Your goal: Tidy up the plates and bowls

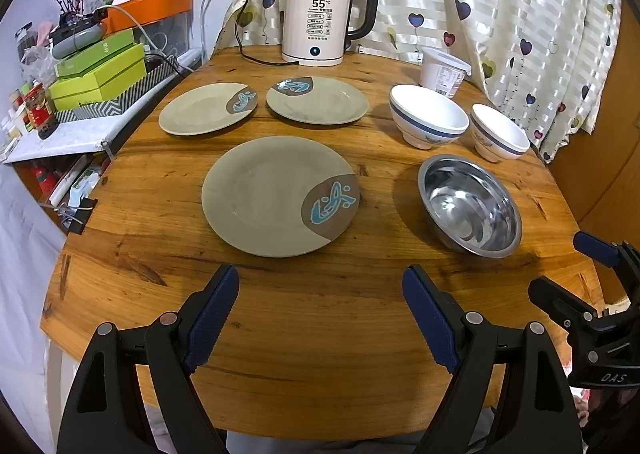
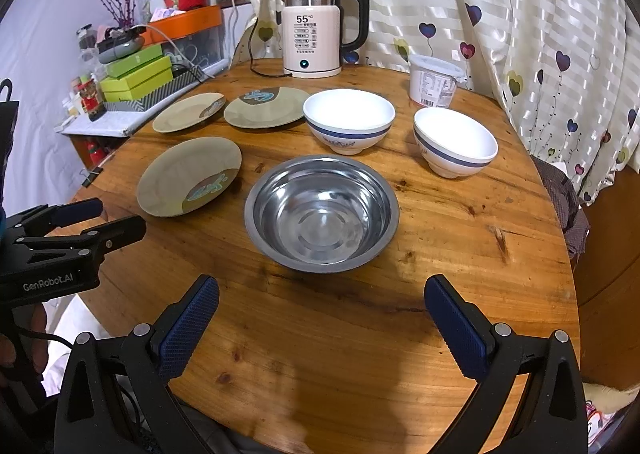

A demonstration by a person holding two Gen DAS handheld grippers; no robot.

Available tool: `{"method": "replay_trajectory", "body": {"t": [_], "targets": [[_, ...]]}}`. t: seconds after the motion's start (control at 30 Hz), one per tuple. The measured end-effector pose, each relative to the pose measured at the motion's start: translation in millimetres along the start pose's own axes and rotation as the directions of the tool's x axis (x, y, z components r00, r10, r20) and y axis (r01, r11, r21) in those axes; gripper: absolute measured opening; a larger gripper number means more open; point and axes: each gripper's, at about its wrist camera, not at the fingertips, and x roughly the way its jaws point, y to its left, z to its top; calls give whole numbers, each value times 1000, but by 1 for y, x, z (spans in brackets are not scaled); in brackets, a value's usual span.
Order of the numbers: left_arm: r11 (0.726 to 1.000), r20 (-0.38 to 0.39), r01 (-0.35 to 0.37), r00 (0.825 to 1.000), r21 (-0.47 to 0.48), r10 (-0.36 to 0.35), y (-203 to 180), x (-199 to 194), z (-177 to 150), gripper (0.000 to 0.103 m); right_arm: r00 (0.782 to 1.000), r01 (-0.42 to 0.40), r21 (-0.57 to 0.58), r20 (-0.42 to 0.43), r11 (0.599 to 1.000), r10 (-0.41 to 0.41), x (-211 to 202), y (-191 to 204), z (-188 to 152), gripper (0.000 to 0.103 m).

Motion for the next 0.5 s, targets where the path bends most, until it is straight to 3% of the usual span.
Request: {"method": "replay_trajectory", "body": {"t": [0.5], "targets": [[1000, 30, -18, 999, 8, 17, 2, -3, 4, 84, 1000, -1, -5, -14, 1000, 1, 3, 5, 8, 103]]}}
